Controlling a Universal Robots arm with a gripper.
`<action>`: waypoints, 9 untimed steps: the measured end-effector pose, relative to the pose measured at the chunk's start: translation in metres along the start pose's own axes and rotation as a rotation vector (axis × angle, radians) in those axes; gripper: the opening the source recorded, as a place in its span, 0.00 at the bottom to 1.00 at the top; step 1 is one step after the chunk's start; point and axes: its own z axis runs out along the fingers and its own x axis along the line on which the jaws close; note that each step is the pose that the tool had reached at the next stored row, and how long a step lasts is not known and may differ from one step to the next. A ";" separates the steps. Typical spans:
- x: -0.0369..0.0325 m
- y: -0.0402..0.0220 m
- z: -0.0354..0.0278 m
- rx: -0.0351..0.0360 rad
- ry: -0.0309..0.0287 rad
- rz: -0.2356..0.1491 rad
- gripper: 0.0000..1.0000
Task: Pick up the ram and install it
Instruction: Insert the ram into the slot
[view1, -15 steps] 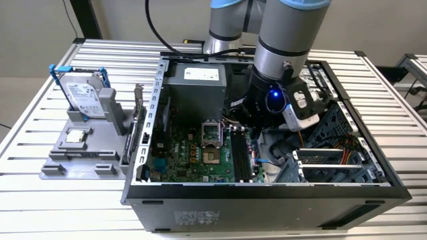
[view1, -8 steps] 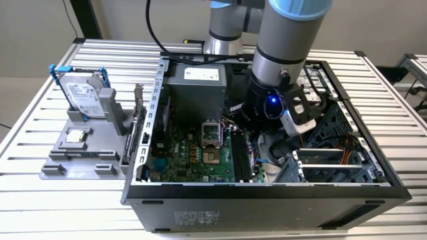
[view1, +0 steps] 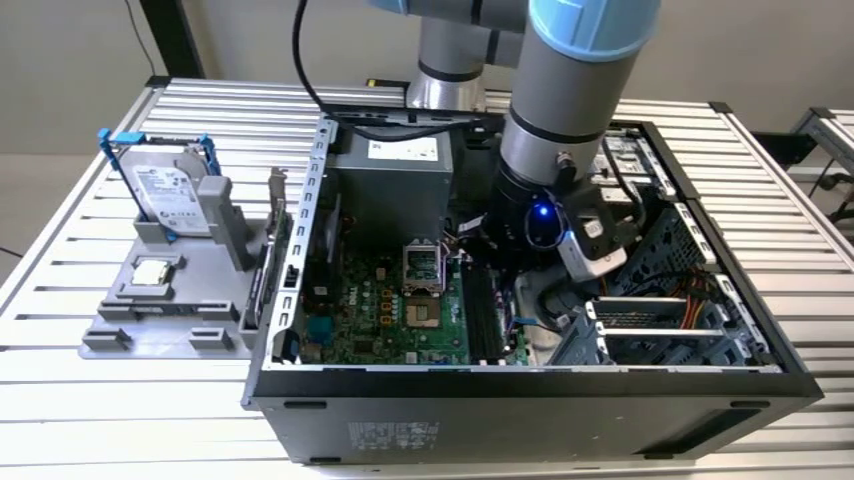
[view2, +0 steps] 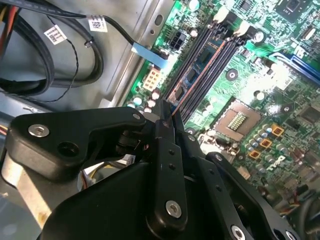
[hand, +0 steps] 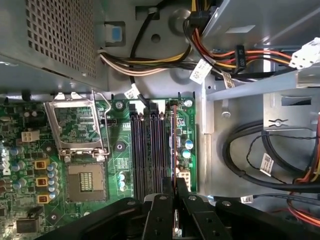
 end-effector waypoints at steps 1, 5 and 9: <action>0.0001 0.0000 0.0017 0.0003 0.0000 -0.003 0.00; 0.0002 -0.0003 0.0066 0.0006 -0.0002 -0.014 0.00; 0.0002 -0.0023 0.0093 0.0004 -0.0003 -0.020 0.00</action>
